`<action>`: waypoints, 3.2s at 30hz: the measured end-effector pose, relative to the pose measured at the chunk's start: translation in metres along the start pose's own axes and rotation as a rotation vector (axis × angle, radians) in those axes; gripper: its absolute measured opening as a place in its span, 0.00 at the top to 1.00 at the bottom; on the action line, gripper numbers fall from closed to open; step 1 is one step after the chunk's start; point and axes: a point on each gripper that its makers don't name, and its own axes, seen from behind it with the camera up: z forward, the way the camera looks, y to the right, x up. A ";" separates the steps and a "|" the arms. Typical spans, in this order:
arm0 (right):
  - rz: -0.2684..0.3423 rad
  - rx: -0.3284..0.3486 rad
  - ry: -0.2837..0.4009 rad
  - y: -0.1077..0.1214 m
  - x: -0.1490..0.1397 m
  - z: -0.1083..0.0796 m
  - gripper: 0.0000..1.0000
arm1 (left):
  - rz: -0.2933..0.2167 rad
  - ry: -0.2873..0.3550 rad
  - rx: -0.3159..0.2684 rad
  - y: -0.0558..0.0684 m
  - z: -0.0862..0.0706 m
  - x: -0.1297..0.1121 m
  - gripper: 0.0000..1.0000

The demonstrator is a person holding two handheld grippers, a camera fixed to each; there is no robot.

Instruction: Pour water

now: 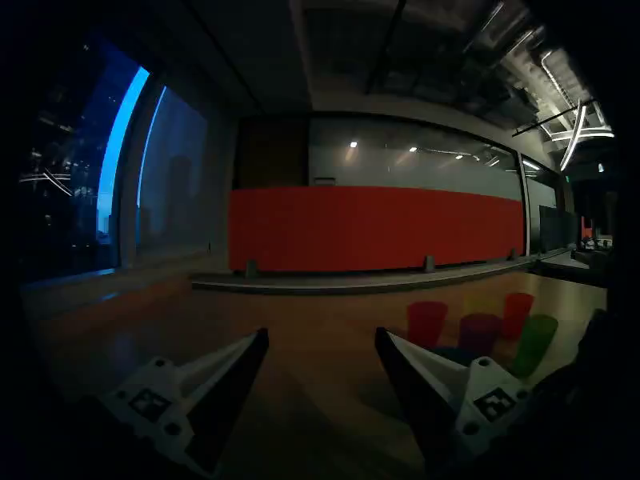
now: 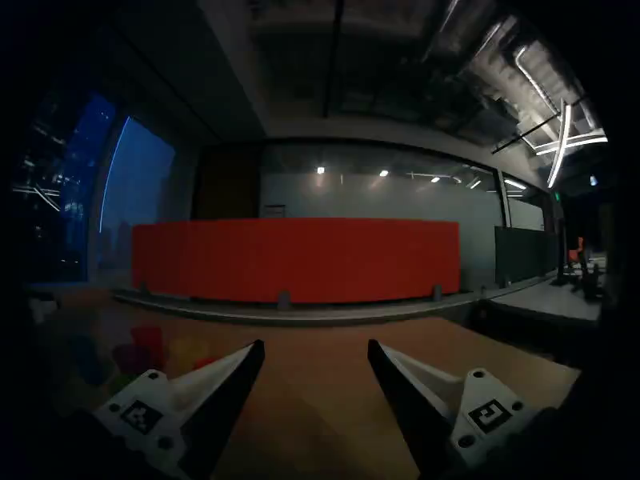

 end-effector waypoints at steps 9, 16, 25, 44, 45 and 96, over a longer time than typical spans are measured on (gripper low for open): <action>-0.020 0.017 -0.033 -0.009 -0.016 0.002 0.00 | 0.000 0.000 0.000 0.000 0.000 0.000 0.01; -0.006 0.013 -0.052 -0.008 -0.026 0.002 0.00 | 0.000 0.000 0.000 0.000 0.000 0.000 0.01; 0.001 0.005 -0.061 -0.003 -0.032 0.002 0.00 | 0.000 0.000 0.000 0.000 0.000 0.000 0.01; 0.004 0.002 -0.059 -0.001 -0.031 0.000 0.00 | 0.000 0.000 0.000 0.000 0.000 0.000 0.01; 0.004 0.002 -0.059 -0.001 -0.031 0.000 0.00 | 0.000 0.000 0.000 0.000 0.000 0.000 0.01; 0.005 0.002 -0.060 -0.001 -0.031 0.000 0.00 | 0.000 0.001 0.000 -0.001 0.000 0.000 0.01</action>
